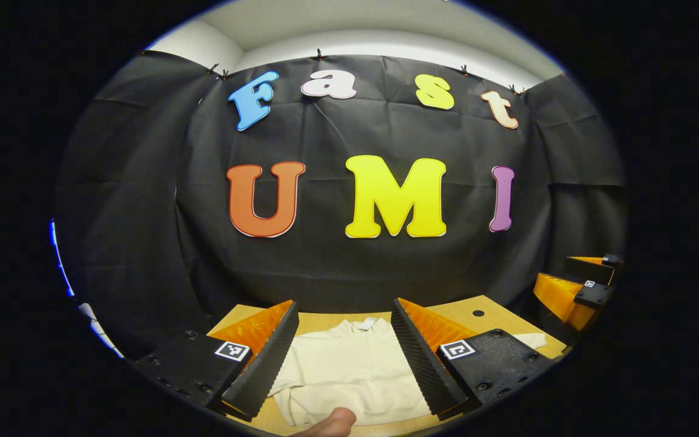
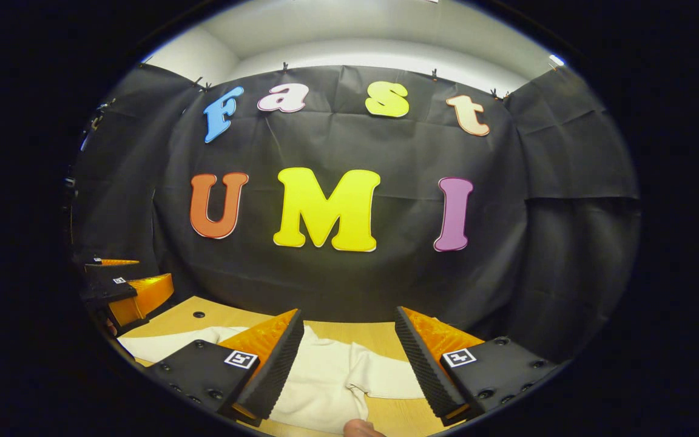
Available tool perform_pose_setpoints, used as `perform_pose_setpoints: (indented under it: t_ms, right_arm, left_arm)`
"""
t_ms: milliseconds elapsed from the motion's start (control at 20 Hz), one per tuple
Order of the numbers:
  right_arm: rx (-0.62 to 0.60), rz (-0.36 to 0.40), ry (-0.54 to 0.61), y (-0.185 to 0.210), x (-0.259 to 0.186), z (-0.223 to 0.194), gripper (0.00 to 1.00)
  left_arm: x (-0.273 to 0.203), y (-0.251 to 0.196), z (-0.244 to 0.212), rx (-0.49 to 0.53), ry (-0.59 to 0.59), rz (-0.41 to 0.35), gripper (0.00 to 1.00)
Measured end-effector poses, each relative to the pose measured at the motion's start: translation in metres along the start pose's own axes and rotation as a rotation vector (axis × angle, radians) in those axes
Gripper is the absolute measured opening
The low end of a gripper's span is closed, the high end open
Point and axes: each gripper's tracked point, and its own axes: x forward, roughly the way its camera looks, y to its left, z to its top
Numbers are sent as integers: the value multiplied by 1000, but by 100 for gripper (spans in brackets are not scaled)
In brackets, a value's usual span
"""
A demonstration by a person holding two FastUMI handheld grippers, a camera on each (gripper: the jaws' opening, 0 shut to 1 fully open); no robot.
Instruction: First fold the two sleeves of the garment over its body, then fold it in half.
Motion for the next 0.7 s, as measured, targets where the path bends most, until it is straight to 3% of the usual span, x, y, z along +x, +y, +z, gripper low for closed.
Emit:
perform_pose_setpoints:
  t_ms: [450, 700]
  right_arm:
    - [-10, 33, 18, -2, 8, -8, 94]
    - [11, 6, 42, -23, 21, -18, 94]
  left_arm:
    - [9, -14, -4, 8, 15, -11, 98]
    - [12, -23, -5, 9, 20, -9, 98]
